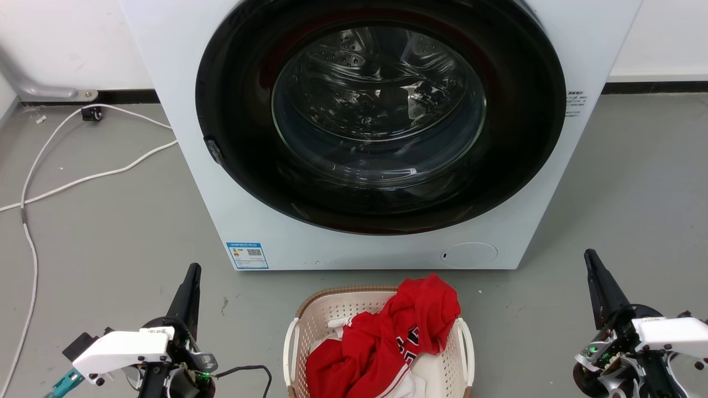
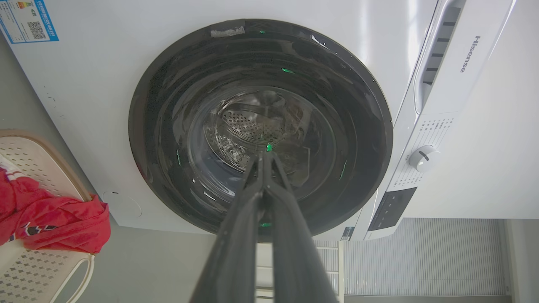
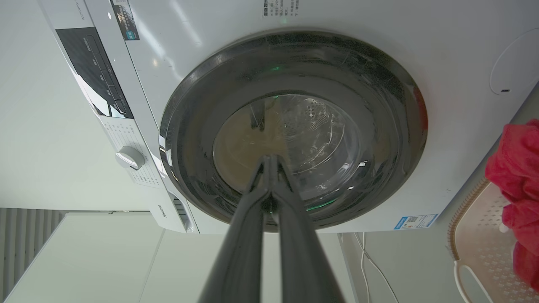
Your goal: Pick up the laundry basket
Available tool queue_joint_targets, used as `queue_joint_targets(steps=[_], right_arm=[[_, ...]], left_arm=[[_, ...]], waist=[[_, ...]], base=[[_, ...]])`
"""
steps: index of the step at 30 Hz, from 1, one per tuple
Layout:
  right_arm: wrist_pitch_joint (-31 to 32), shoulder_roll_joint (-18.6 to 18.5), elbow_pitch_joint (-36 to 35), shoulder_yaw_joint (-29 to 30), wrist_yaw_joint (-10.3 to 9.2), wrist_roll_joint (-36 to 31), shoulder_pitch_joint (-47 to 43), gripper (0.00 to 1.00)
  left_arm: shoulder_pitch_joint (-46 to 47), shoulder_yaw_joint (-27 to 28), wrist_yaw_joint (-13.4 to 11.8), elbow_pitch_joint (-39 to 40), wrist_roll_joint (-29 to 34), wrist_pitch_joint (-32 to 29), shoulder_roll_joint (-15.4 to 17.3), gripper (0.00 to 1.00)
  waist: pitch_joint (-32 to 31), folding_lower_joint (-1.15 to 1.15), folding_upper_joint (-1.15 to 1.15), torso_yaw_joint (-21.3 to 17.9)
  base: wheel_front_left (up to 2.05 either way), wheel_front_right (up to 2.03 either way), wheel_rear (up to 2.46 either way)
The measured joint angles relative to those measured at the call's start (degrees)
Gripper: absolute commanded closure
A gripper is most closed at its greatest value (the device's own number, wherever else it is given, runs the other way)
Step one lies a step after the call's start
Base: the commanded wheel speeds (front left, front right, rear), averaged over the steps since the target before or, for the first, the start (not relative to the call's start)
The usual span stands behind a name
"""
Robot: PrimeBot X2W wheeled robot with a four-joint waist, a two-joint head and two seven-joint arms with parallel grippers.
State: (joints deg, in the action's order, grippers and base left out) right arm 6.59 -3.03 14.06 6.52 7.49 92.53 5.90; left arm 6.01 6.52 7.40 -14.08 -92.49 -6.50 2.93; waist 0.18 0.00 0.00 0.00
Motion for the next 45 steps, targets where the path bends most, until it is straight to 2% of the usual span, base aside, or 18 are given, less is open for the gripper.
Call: queue_joint_targets(steps=[30,31,37,45], right_arm=[[0.01,0.01,0.00,0.02,0.00,0.00,0.01,1.00],[0.00,0.02,0.08,0.01,0.00,0.01,-0.05,0.00],[-0.22,0.27,2.56,-0.18,-0.01,0.00,-2.81,0.00],[-2.57,0.31,1.59,-1.51,-0.01,-1.52,-3.33,0.00]], left_arm=[[0.00,0.01,0.01,0.00,0.03,-0.07,-0.01,1.00],[-0.04,0.00,0.00,-0.09,0.03,-0.05,-0.02,0.00],[-2.76,-0.36,-0.08,-2.67,0.07,0.20,-0.40,0.00],[-3.37,-1.16,-0.08,-1.14,1.26,2.46,-0.40,0.00]], waist=[[0.00,0.00,0.00,0.00],[0.00,0.00,0.00,0.00],[0.00,0.00,0.00,0.00],[0.02,0.00,0.00,-0.02]], base=[[0.00,0.00,0.00],[0.00,0.00,0.00],[0.00,0.00,0.00],[0.00,0.00,0.00]])
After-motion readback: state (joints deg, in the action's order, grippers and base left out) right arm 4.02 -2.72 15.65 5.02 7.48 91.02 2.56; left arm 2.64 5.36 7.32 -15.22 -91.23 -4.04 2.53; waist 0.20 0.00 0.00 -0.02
